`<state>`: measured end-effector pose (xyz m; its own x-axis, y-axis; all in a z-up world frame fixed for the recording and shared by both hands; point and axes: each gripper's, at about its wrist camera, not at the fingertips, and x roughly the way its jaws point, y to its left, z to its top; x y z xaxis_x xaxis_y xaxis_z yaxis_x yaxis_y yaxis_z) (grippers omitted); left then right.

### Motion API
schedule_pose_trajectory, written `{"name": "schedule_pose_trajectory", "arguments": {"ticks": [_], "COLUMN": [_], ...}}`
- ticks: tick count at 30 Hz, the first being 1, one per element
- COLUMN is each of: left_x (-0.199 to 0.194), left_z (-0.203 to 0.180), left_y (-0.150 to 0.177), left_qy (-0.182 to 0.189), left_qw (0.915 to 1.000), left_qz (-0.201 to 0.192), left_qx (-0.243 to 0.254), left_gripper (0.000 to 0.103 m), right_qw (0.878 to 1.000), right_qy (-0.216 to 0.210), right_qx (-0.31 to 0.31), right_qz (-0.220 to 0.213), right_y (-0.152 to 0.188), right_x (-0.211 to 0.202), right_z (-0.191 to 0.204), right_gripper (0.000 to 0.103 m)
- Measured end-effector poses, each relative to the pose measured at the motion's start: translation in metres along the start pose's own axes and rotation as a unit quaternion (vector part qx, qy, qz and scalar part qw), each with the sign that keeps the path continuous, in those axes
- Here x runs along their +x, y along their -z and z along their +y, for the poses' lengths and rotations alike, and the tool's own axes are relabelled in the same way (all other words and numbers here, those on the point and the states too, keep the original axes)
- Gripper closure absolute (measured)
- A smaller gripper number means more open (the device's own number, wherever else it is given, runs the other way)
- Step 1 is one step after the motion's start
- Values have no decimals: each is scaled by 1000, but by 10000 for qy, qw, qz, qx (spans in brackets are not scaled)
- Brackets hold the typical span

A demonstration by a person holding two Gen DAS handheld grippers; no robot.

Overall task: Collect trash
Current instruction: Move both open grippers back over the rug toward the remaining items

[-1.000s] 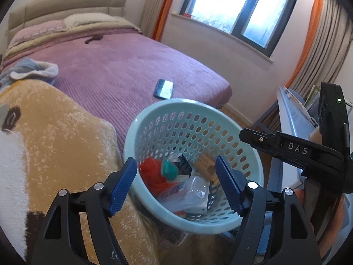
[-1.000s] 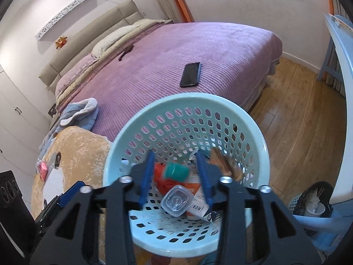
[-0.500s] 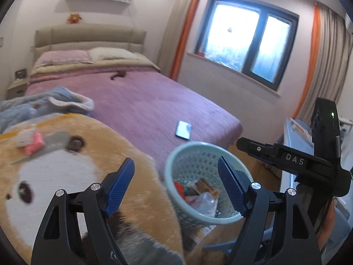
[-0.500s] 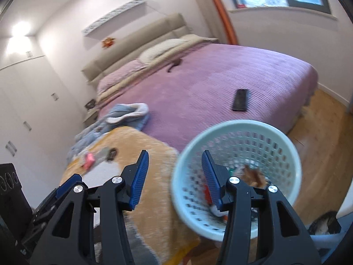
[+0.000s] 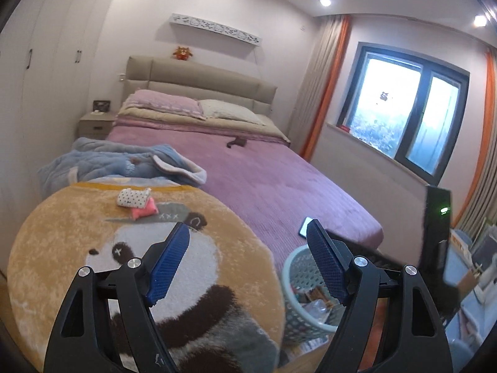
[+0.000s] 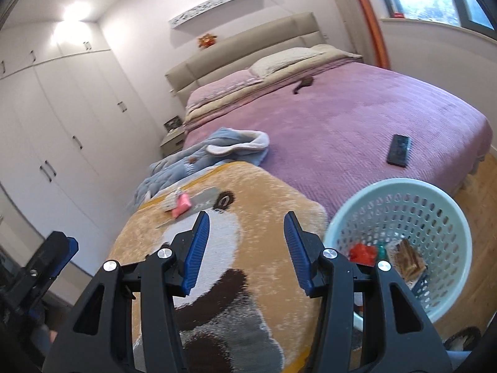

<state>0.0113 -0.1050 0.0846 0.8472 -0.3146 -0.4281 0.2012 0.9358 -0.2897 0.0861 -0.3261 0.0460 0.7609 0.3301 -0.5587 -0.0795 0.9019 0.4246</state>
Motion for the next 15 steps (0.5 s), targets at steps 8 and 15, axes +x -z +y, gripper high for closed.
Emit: {"name": "schedule_pose_trajectory", "arguments": {"ticks": [8, 15], "left_x": [0, 25], "left_z": [-49, -7], "left_y": [-66, -118], "left_qy": [420, 99], "left_qw": [9988, 9981], "left_qz": [-269, -430], "left_qx": [-7, 432], "left_gripper": [27, 19], "right_qw": [9997, 9984], "right_qy": [-65, -107], "right_qx": [-230, -536], "right_qz": [-102, -106], "right_y": [-24, -57], "right_x": [-2, 29], "right_z": [27, 67], "right_gripper": [56, 52]}}
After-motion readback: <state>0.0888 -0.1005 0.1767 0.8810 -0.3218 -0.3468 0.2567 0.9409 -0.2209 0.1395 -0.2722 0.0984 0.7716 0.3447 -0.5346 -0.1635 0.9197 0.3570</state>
